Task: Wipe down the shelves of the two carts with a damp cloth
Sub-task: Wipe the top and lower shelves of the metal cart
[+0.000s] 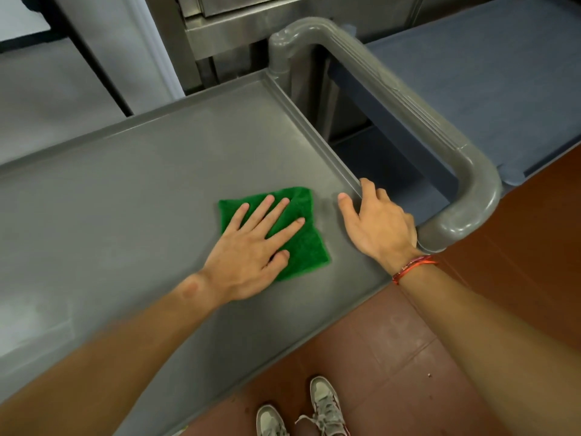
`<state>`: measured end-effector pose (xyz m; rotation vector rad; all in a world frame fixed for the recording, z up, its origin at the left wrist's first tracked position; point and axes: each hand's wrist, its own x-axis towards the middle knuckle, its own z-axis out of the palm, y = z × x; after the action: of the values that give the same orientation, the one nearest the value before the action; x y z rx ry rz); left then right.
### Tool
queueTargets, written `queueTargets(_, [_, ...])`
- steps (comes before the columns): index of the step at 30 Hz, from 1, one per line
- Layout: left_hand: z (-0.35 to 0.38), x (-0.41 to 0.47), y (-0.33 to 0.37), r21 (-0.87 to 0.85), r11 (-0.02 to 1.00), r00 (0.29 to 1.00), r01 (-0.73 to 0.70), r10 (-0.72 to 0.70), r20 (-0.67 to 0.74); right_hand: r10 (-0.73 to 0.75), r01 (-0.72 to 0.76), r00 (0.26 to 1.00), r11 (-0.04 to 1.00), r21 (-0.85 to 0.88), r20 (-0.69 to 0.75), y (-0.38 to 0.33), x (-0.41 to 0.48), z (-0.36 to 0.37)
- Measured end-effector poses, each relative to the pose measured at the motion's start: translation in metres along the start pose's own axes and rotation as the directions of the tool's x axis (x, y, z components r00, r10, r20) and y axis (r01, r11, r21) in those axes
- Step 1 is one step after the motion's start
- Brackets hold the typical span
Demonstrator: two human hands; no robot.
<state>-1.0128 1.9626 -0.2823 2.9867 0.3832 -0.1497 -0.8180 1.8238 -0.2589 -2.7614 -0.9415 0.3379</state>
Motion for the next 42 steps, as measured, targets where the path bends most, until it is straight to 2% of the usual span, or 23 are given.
queueTargets(5, [0.007,-0.015,0.034,0.014,0.967,0.967,-0.254,0.253,0.018,0.018,-0.019,1.0,1.0,0.014,0.021,-0.002,0.003,-0.002])
queueTargets(10, [0.008,-0.006,0.025,-0.008,0.967,0.967,-0.253,0.253,0.004,0.017,-0.017,1.0,1.0,-0.017,-0.017,-0.003,0.003,0.0])
queueTargets(12, [0.009,0.007,0.005,0.006,0.983,0.983,-0.183,0.183,-0.033,0.011,-0.012,1.0,0.999,-0.035,-0.025,-0.003,0.003,0.001])
queueTargets(16, [-0.001,0.038,-0.059,-0.008,0.996,0.991,0.094,-0.094,-0.092,0.0,-0.003,0.999,0.999,-0.047,-0.048,-0.001,0.003,0.004])
queueTargets(19, [-0.012,0.05,-0.106,-0.055,0.96,0.957,0.275,-0.278,-0.078,0.005,-0.008,0.998,0.998,-0.063,-0.058,-0.001,0.005,0.006])
queueTargets(23, [-0.02,0.057,-0.142,-0.127,0.877,0.875,0.464,-0.476,-0.091,0.002,-0.007,0.998,0.997,-0.075,-0.065,-0.001,0.004,0.007])
queueTargets(27, [-0.025,0.067,-0.161,-0.161,0.808,0.807,0.566,-0.583,-0.091,0.005,-0.009,0.998,0.998,-0.061,-0.067,-0.001,0.005,0.007])
queueTargets(31, [-0.032,0.083,-0.182,-0.17,0.769,0.768,0.617,-0.635,-0.084,-0.003,-0.003,0.997,0.997,-0.08,-0.078,-0.002,0.006,0.008])
queueTargets(34, [-0.033,0.096,-0.185,-0.157,0.766,0.77,0.623,-0.636,-0.047,-0.008,-0.004,0.995,0.993,-0.116,-0.104,-0.002,0.009,0.01])
queueTargets(37, [-0.032,0.099,-0.177,-0.104,0.815,0.816,0.57,-0.576,-0.05,0.002,-0.016,0.993,0.993,-0.114,-0.12,-0.004,0.01,0.011])
queueTargets(40, [-0.028,0.097,-0.145,-0.036,0.897,0.895,0.441,-0.443,-0.055,0.021,-0.033,0.993,0.995,-0.099,-0.118,-0.005,0.012,0.011])
queueTargets(42, [-0.022,0.092,-0.111,0.0,0.954,0.953,0.3,-0.299,-0.057,0.029,-0.039,0.993,0.995,-0.09,-0.111,-0.005,0.013,0.01])
